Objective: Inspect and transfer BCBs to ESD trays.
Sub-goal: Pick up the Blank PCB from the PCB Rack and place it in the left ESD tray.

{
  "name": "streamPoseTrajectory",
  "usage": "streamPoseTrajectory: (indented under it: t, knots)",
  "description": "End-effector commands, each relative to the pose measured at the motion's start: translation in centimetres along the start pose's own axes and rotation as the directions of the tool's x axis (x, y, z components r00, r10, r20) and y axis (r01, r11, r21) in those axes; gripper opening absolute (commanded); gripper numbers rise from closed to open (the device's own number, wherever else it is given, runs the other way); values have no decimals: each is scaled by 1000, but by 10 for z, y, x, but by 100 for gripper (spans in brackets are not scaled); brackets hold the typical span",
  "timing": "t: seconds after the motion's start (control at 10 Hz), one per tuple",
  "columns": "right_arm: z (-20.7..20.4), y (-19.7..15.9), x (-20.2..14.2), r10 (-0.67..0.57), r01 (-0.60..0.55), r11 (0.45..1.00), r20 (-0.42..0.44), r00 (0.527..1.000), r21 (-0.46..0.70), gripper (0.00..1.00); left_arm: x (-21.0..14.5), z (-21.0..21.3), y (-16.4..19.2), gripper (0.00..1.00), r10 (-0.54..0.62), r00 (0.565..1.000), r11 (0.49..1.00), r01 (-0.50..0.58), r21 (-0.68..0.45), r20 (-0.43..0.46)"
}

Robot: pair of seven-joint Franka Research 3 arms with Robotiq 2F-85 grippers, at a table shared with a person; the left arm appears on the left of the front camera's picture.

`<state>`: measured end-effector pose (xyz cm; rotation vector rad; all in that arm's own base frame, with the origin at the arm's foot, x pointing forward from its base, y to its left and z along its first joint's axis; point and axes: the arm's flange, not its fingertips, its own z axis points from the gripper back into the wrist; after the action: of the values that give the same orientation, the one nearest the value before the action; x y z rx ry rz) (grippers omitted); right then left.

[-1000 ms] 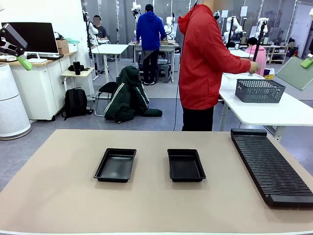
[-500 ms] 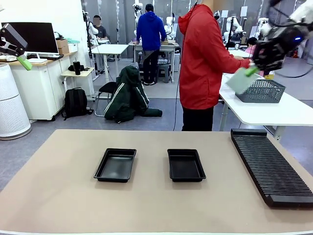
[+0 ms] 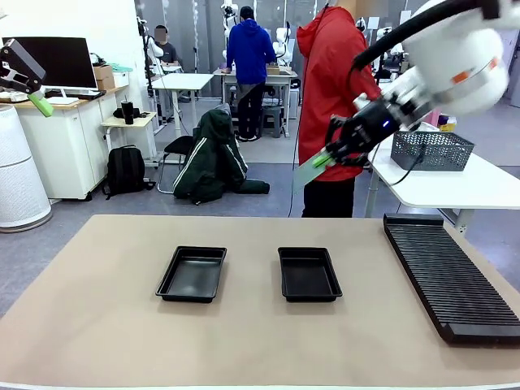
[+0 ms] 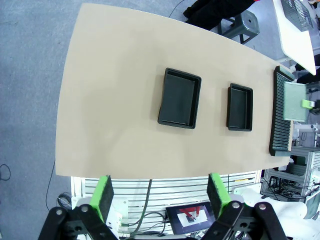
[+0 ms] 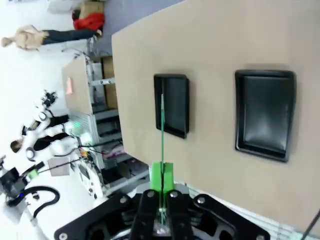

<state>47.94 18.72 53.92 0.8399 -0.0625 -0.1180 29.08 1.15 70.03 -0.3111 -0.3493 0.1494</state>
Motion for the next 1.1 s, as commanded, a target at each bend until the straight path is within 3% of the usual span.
streamPoseTrajectory:
  t: [0.0, 0.4, 1.0]
  knots:
    - [-62, -9, -11, 45, -51, 994, 66, 997, 96, 2, 0, -2, 1, 100, 4, 1000, 1000, -4, -3, -2]
    - [-192, -8, -26, 83, -106, 976, 127, 988, 189, 2, 0, -2, 1, 100, 4, 1000, 1000, -4, -3, -2]
    - [-305, 10, -46, 156, -163, 980, 69, 985, 112, 2, 0, -2, 1, 100, 4, 1000, 1000, -4, -3, -2]
